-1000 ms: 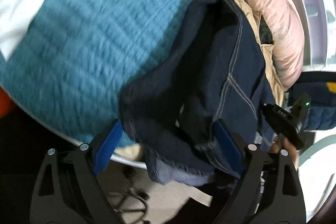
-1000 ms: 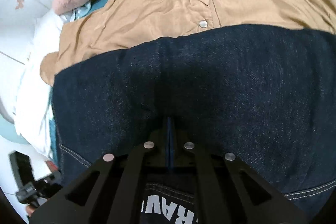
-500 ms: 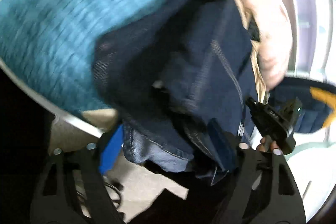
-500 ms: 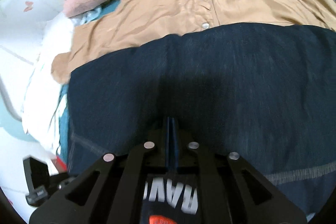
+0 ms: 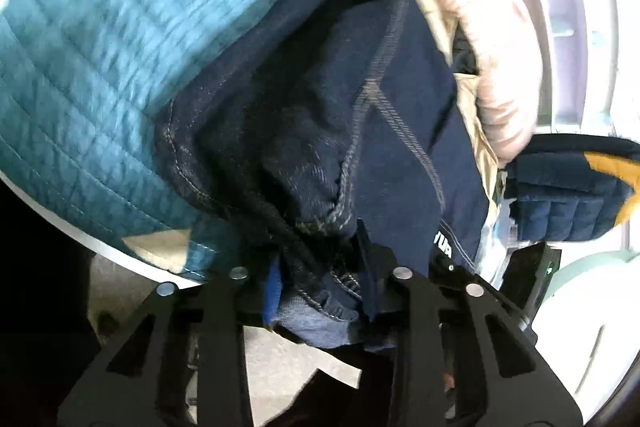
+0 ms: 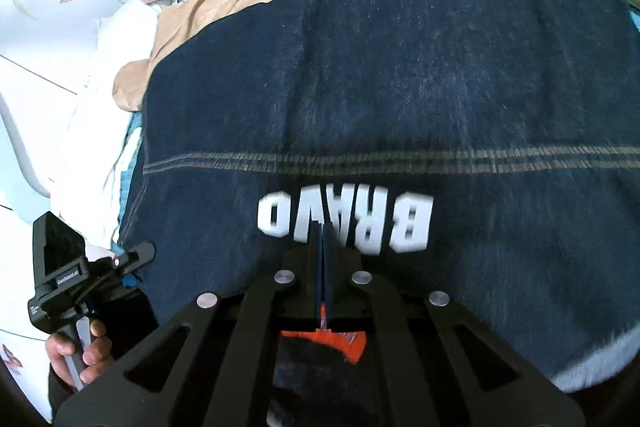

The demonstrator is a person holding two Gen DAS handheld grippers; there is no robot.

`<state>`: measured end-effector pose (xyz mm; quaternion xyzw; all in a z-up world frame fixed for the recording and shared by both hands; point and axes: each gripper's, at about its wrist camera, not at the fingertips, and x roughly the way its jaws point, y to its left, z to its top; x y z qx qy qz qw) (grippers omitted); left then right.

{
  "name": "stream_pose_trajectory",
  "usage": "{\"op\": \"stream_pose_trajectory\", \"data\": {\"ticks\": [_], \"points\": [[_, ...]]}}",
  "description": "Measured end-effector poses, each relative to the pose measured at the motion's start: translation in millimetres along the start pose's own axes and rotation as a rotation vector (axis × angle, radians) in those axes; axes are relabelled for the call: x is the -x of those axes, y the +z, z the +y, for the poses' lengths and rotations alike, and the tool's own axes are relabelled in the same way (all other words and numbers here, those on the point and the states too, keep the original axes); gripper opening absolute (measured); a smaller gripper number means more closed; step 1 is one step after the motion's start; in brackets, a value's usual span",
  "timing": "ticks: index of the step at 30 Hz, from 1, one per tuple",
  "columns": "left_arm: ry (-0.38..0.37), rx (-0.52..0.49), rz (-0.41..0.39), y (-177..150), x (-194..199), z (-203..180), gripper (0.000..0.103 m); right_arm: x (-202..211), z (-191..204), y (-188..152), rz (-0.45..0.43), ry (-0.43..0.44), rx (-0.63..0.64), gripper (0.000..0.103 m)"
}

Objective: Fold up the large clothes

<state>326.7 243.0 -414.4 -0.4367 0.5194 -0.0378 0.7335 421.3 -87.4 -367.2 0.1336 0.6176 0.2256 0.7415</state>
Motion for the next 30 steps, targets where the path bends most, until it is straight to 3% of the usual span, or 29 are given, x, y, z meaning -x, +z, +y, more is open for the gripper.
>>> {"op": "stream_pose_trajectory", "data": {"ticks": [3, 7, 11, 15, 19, 23, 26, 30], "points": [[0.012, -0.061, -0.036, -5, 11, -18, 0.024, 12, 8, -17, -0.007, 0.021, 0.028, 0.003], [0.002, -0.125, -0.057, -10, 22, -44, 0.021, -4, -7, -37, 0.022, 0.001, 0.035, 0.000], [0.041, -0.271, -0.109, -23, 28, -85, 0.020, 1, -6, -36, 0.018, 0.000, 0.033, 0.000], [0.042, -0.361, -0.142, -32, 38, -119, 0.020, 28, -2, -43, -0.070, 0.024, 0.047, 0.003], [0.058, -0.473, -0.152, -47, 36, -156, 0.020, 43, -15, -51, -0.094, 0.091, 0.020, 0.005], [0.140, -0.560, -0.151, -64, 24, -197, 0.021, 62, -25, -56, -0.144, 0.131, 0.004, 0.005], [0.186, -0.531, -0.157, -71, 19, -198, 0.025, 67, -30, -54, -0.129, 0.147, 0.003, 0.006], [0.263, -0.474, -0.154, -66, 20, -174, 0.034, 56, -37, -55, -0.077, 0.153, -0.013, 0.006]]}}
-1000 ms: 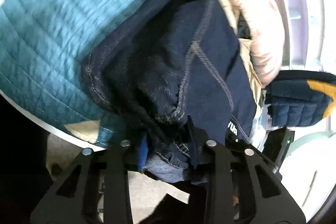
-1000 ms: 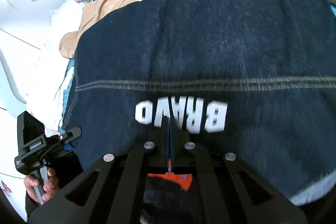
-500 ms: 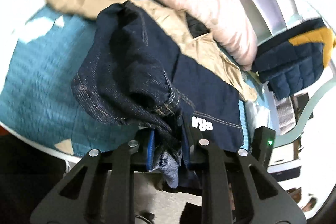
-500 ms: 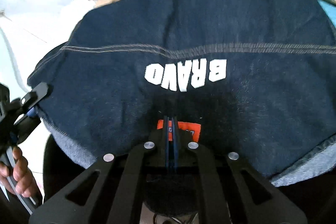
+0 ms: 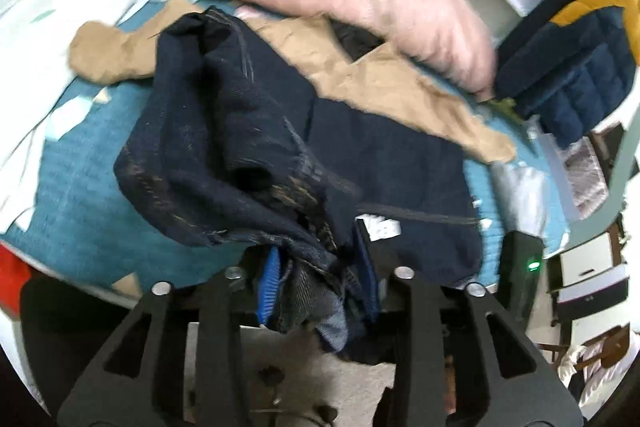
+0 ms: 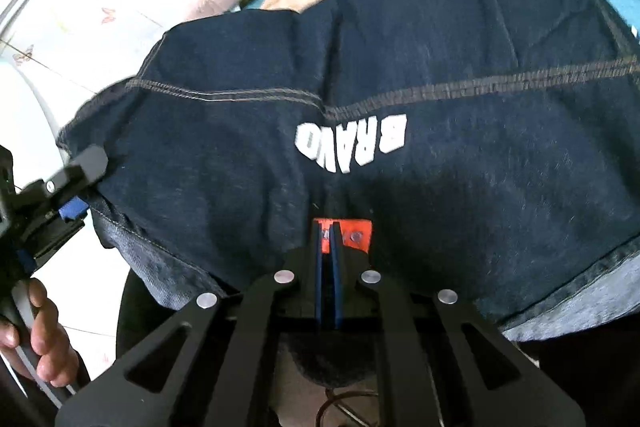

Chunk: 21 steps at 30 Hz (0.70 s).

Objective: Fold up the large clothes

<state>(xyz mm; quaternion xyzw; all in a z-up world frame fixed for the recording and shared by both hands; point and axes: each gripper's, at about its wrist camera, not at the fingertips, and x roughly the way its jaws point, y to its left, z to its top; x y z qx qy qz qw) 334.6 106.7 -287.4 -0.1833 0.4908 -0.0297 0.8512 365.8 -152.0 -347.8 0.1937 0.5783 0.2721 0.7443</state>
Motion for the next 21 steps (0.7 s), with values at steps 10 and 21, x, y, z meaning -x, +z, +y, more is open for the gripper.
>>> {"op": "stream_pose_trajectory", "data": {"ticks": [10, 21], "points": [[-0.007, 0.302, 0.057, -4, -26, 102, 0.055, -19, 18, 8, 0.051, 0.017, 0.027, 0.006], [-0.070, 0.134, -0.039, 5, -24, 75, 0.017, -33, 20, 10, 0.059, -0.016, 0.017, 0.006]]}}
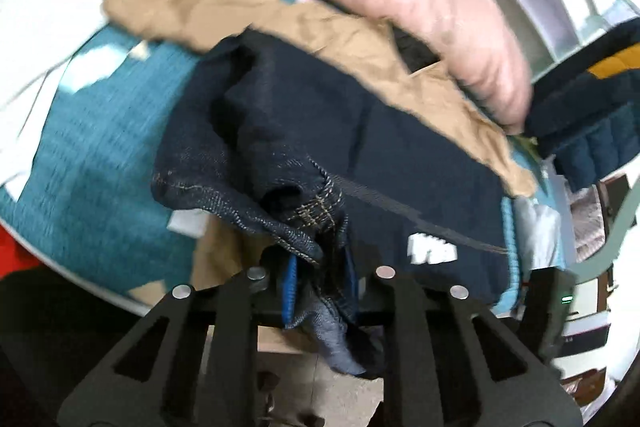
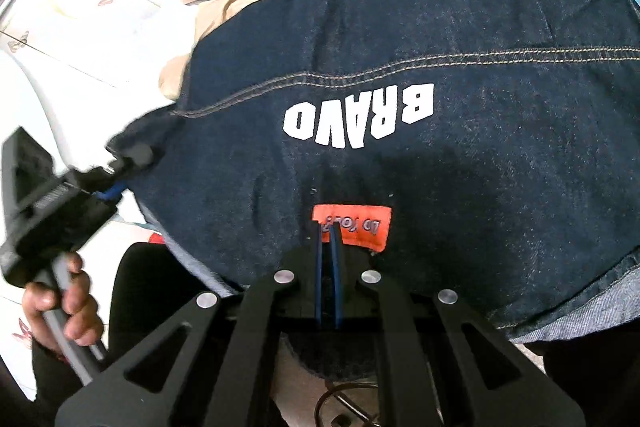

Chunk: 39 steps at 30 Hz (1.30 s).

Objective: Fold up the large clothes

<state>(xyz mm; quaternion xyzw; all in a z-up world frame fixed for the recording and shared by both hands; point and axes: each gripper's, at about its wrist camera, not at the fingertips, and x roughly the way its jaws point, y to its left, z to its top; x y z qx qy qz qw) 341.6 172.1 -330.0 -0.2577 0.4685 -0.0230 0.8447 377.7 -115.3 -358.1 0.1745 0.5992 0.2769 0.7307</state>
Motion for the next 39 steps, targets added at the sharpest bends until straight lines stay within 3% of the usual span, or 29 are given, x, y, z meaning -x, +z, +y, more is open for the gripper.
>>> {"op": "stream_pose_trajectory", "data": {"ticks": [3, 7, 9, 15, 24, 30, 35, 39], "points": [[-0.075, -0.059, -0.010, 3, 4, -26, 0.017, -18, -10, -5, 0.072, -0.015, -0.021, 0.000], [-0.140, -0.181, -0.024, -5, 4, -75, 0.017, -16, -13, -7, 0.048, 0.003, -0.035, 0.000], [-0.175, -0.220, -0.016, -7, 3, -95, 0.017, 1, -11, -8, -0.031, 0.010, -0.026, 0.006], [-0.257, -0.337, 0.023, -16, -16, -161, 0.017, 56, -15, -6, -0.262, 0.108, -0.046, 0.006], [-0.374, -0.439, 0.161, -44, -82, -249, 0.017, 111, -63, -28, -0.414, -0.003, -0.198, 0.006], [-0.398, -0.499, 0.261, -67, -130, -298, 0.017, 133, -92, -41, -0.450, -0.076, -0.277, 0.006], [-0.291, -0.506, 0.399, -88, -191, -302, 0.021, 140, -120, -43, -0.448, -0.154, -0.395, 0.006], [-0.292, -0.487, 0.461, -91, -214, -304, 0.029, 156, -126, -47, -0.488, -0.204, -0.402, 0.006]]}}
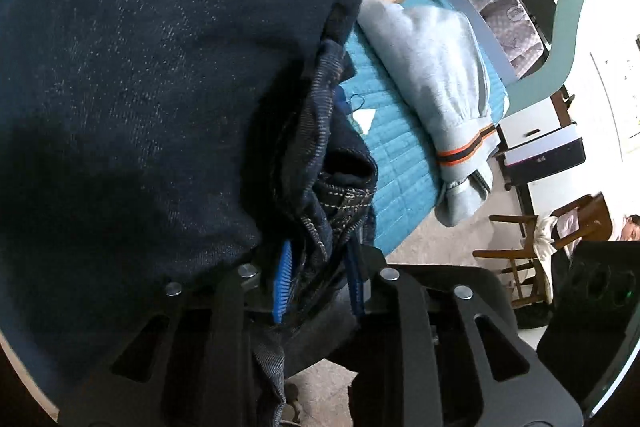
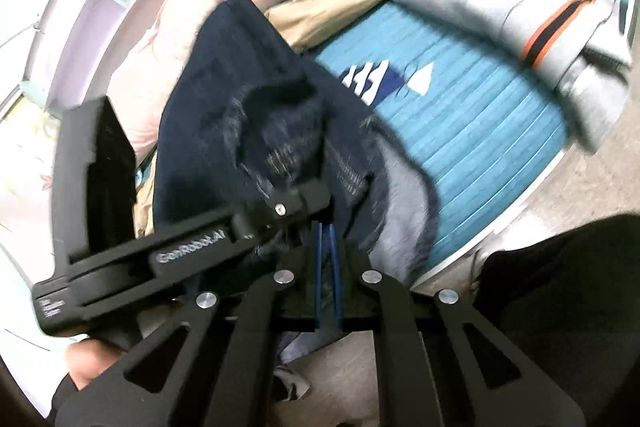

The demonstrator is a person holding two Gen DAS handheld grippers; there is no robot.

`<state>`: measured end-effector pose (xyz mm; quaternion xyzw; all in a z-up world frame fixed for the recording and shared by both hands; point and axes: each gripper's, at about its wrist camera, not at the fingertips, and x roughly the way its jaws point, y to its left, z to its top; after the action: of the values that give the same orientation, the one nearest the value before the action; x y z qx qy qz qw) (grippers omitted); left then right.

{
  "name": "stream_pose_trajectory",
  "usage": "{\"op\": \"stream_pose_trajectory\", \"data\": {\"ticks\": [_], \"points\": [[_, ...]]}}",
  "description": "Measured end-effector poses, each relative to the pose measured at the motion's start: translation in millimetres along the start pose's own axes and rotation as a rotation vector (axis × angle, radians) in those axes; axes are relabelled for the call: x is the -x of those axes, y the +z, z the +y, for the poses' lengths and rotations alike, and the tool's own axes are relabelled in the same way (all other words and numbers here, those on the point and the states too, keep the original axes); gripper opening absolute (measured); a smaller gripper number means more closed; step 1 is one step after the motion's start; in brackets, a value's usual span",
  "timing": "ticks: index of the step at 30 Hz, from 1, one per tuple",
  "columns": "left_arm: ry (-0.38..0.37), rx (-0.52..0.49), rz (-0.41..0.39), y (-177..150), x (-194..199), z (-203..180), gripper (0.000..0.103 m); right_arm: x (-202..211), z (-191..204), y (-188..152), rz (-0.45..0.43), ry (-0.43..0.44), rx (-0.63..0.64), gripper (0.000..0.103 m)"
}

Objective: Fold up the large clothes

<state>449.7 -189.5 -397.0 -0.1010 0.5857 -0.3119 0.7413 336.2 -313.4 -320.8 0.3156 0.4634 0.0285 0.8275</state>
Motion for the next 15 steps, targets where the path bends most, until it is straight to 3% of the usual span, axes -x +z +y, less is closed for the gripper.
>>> {"op": "stream_pose_trajectory", "data": {"ticks": [2, 4, 8, 11, 15], "points": [[-0.045, -0.011, 0.009, 6, 2, -5, 0.033, 11, -1, 4, -0.025, -0.001, 0.001, 0.006], [-0.178, -0.024, 0.024, 8, 11, -12, 0.032, 23, -3, 11, -0.061, -0.005, 0.008, 0.006], [-0.210, -0.062, -0.018, 2, 40, -14, 0.041, 40, -1, 37, -0.151, -0.029, 0.053, 0.007], [-0.158, -0.060, -0.126, 2, 75, -3, 0.057, 29, 11, 48, -0.132, -0.010, 0.112, 0.007], [-0.028, -0.030, -0.257, 14, 116, 29, 0.068, -21, 35, 56, -0.009, 0.052, 0.186, 0.007]]}}
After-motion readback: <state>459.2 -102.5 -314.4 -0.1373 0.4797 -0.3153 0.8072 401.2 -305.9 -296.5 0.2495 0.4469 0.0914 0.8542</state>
